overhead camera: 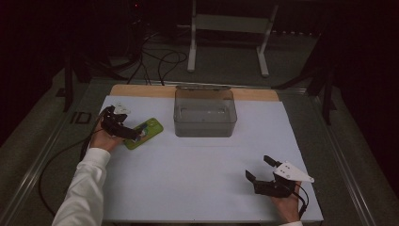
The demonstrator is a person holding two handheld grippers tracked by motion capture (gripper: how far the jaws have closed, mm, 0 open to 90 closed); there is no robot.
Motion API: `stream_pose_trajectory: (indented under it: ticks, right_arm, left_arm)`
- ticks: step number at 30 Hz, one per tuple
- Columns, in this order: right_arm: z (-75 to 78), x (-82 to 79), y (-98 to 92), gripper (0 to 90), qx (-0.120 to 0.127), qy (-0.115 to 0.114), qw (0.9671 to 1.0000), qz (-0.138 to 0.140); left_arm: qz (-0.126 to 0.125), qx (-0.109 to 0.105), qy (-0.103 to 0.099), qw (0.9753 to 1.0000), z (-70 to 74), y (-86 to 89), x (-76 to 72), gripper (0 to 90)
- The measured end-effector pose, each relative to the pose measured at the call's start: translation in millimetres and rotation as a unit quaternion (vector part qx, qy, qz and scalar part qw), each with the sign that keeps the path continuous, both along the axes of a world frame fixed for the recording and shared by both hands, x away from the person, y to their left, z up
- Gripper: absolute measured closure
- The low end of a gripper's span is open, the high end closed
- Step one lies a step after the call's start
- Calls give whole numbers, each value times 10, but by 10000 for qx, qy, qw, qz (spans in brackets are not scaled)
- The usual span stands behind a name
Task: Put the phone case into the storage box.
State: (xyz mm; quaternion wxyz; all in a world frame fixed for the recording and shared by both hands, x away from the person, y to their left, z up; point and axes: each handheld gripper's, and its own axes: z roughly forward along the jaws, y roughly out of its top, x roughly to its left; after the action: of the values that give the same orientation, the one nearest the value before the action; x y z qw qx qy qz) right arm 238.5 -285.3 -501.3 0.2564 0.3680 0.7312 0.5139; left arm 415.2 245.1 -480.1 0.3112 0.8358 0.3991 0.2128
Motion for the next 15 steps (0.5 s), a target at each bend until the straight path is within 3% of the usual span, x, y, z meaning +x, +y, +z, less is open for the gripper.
stream_pose_trajectory:
  ticks: [3, 15]
  right_arm:
    - [1, 0, -2, 86, 3, 5, 10000, 1]
    - [-1, -1, 3, 87, -20, 4, 10000, 13]
  left_arm:
    - [-49, 125, 171, 9998, -70, -20, 28, 0]
    - [-65, 234, 471, 9986, -166, -38, 77, 0]
